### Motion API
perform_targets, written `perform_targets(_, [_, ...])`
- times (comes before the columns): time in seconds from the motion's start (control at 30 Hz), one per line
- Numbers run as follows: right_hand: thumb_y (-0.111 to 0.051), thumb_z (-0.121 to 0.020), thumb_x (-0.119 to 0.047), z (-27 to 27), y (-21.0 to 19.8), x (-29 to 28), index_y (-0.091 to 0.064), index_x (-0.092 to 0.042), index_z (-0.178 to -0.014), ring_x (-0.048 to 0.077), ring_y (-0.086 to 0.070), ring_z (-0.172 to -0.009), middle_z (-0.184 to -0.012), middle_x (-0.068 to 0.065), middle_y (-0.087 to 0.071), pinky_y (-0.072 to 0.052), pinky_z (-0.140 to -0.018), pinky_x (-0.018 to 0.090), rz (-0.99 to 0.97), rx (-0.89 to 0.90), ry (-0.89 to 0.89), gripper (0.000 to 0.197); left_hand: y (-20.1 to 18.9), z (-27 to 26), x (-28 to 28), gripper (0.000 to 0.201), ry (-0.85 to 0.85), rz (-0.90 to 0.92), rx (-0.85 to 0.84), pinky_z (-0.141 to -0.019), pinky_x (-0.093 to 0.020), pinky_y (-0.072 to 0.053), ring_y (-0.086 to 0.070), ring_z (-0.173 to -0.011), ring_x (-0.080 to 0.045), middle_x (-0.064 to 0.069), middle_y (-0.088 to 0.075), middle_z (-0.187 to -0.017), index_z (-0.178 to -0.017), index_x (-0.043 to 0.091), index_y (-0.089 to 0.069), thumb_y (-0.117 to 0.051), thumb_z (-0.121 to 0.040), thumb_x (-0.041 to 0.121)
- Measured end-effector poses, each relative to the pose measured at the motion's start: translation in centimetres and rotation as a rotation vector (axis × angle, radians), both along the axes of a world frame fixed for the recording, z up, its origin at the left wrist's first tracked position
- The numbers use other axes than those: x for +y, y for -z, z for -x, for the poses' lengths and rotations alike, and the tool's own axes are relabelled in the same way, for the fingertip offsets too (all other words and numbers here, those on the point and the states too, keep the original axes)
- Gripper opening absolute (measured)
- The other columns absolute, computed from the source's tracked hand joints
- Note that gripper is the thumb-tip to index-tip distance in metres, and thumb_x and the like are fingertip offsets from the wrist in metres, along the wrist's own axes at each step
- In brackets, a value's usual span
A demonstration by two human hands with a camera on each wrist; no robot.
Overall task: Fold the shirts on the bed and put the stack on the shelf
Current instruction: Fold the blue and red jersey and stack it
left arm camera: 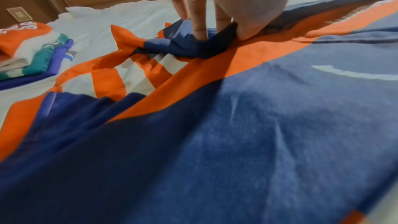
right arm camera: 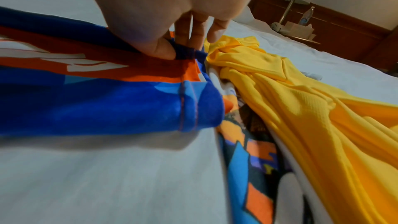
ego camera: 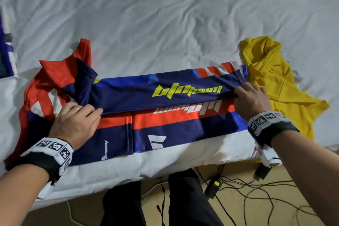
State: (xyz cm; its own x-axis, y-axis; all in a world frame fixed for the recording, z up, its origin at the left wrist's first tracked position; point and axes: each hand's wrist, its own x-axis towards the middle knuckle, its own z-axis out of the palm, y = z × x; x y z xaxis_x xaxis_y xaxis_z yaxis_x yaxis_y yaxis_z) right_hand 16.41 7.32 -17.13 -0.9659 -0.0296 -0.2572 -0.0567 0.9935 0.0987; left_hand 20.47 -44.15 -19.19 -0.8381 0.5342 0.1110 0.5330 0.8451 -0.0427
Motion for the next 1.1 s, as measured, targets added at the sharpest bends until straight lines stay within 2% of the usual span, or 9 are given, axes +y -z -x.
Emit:
perform_targets(0.13, [-0.044, -0.072, -0.027, 0.1, -0.8, -0.4, -0.068, -0.009, -0.080, 0.040, -0.060, -0.078, -0.081, 0.013, -0.062, -0.044, -0.071, 0.043, 0.040, -0.115, 0.016, 0.030, -0.5, -0.4, 0.6, 0.030, -0.026, 0.053, -0.015, -0.082, -0.052, -0.041, -0.059, -0.071, -0.033, -0.005, -0.060, -0.074, -0.090, 0.011, -0.075, -0.051, -0.096, 0.029])
perform_targets(0.27, [-0.051, -0.088, -0.032, 1.7, -1.7, -0.2, -0.066, -0.008, -0.077, 0.035, -0.058, -0.076, -0.083, 0.014, -0.065, -0.036, -0.064, 0.033, 0.110, -0.109, 0.169, 0.030, -1.6, 0.4, 2.9, 0.042, -0.150, 0.007, -0.069, -0.083, -0.052, -0.032, -0.057, -0.082, -0.033, -0.004, -0.057, -0.079, -0.069, 0.015, -0.070, -0.052, -0.090, 0.046])
perform_targets(0.4, [-0.047, -0.097, -0.034, 6.3, -0.7, 0.1, -0.066, -0.006, -0.096, 0.040, -0.058, -0.096, -0.105, 0.019, -0.061, -0.045, -0.075, 0.042, 0.323, 0.100, 0.324, 0.034, -1.3, 2.6, 5.7, 0.044, -0.306, -0.124, -0.141, -0.084, -0.052, -0.039, -0.058, -0.094, -0.037, -0.010, -0.064, -0.101, -0.100, 0.012, -0.072, -0.047, -0.093, 0.047])
perform_targets(0.5, [-0.054, -0.095, -0.042, 9.4, 0.3, 0.3, -0.066, -0.008, -0.109, 0.038, -0.056, -0.107, -0.116, 0.016, -0.061, -0.045, -0.086, 0.041, 0.309, 0.046, 0.402, 0.038, 0.0, 3.8, 7.4, 0.068, -0.383, -0.064, -0.314, -0.095, -0.056, -0.039, -0.049, -0.123, -0.039, -0.014, -0.053, -0.138, -0.137, 0.014, -0.055, -0.043, -0.087, 0.058])
perform_targets(0.57, [-0.057, -0.093, -0.047, 10.8, 1.0, 0.4, -0.067, -0.009, -0.103, 0.039, -0.059, -0.103, -0.109, 0.016, -0.065, -0.046, -0.079, 0.039, 0.229, -0.052, 0.406, 0.041, 0.8, 4.0, 8.1, 0.082, -0.400, 0.001, -0.424, -0.101, -0.060, -0.036, -0.037, -0.137, -0.039, -0.013, -0.038, -0.153, -0.149, 0.020, -0.040, -0.039, -0.083, 0.069])
perform_targets(0.67, [-0.054, -0.094, -0.039, 11.8, 1.8, 0.9, -0.064, -0.011, -0.088, 0.040, -0.061, -0.096, -0.096, 0.017, -0.065, -0.040, -0.070, 0.034, 0.264, -0.097, 0.455, 0.030, 1.8, 3.3, 8.4, 0.092, -0.436, 0.043, -0.516, -0.110, -0.064, -0.027, -0.022, -0.147, -0.039, -0.008, -0.020, -0.164, -0.157, 0.031, -0.025, -0.029, -0.080, 0.082])
perform_targets(0.77, [-0.045, -0.099, -0.034, 12.2, 1.8, 2.1, -0.063, -0.005, -0.104, 0.042, -0.058, -0.104, -0.111, 0.023, -0.064, -0.044, -0.081, 0.039, 0.225, -0.070, 0.504, 0.035, 2.5, 2.5, 8.1, 0.098, -0.462, 0.054, -0.543, -0.116, -0.065, -0.019, -0.011, -0.151, -0.039, -0.003, -0.006, -0.168, -0.159, 0.038, -0.011, -0.023, -0.076, 0.090])
perform_targets(0.93, [-0.041, -0.100, -0.031, 12.1, 1.8, 2.2, -0.058, -0.004, -0.110, 0.041, -0.051, -0.113, -0.114, 0.022, -0.060, -0.036, -0.095, 0.051, 0.043, -0.025, 0.344, 0.034, 2.7, 2.5, 8.3, 0.104, -0.484, 0.050, -0.553, -0.117, -0.065, -0.016, -0.006, -0.152, -0.038, -0.003, 0.000, -0.169, -0.159, 0.040, -0.005, -0.021, -0.072, 0.095])
perform_targets(1.1, [-0.050, -0.094, -0.036, 9.3, 0.6, -2.7, -0.063, -0.012, -0.109, 0.038, -0.052, -0.107, -0.120, 0.015, -0.057, -0.039, -0.086, 0.048, 0.142, 0.270, 0.058, 0.030, 2.6, 2.4, 8.8, 0.107, -0.487, 0.041, -0.538, -0.117, -0.065, -0.015, -0.009, -0.151, -0.041, -0.007, -0.005, -0.168, -0.159, 0.038, -0.010, -0.025, -0.070, 0.095])
